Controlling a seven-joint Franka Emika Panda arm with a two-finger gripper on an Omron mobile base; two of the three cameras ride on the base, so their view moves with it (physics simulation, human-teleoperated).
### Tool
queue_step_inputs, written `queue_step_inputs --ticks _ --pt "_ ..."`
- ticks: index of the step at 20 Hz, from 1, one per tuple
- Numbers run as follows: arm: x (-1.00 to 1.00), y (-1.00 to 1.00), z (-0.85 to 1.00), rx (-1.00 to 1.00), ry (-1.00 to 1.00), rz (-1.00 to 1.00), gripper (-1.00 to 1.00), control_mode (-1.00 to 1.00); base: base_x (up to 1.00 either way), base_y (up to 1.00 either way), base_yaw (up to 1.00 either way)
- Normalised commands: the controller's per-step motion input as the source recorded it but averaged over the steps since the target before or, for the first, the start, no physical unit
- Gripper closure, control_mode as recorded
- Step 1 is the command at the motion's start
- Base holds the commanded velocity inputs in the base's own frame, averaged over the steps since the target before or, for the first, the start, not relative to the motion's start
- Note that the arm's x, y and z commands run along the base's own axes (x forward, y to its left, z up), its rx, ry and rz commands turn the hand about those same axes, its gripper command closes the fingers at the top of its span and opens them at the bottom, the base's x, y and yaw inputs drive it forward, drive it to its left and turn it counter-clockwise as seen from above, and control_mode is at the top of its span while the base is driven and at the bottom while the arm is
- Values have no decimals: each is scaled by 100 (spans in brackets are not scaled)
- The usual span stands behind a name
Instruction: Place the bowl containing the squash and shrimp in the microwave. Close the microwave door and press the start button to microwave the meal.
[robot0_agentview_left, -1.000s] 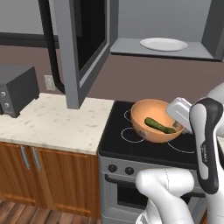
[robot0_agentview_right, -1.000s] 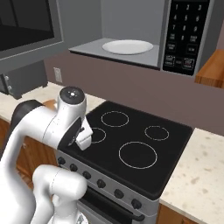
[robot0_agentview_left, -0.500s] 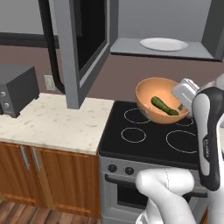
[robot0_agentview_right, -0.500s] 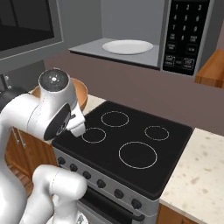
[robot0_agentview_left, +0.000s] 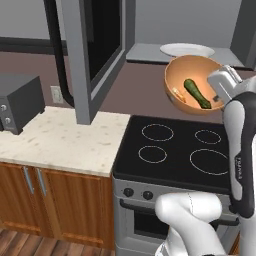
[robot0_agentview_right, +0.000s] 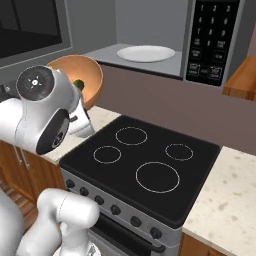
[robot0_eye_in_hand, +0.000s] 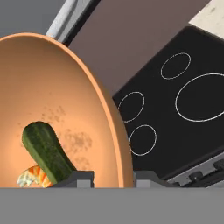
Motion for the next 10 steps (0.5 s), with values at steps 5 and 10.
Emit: queue_step_inputs --ticks 5,10 --pt "0 -15 69 0 -2 -19 100 -100 0 0 0" --pt "14 -22 56 6 0 -16 100 -100 0 0 0"
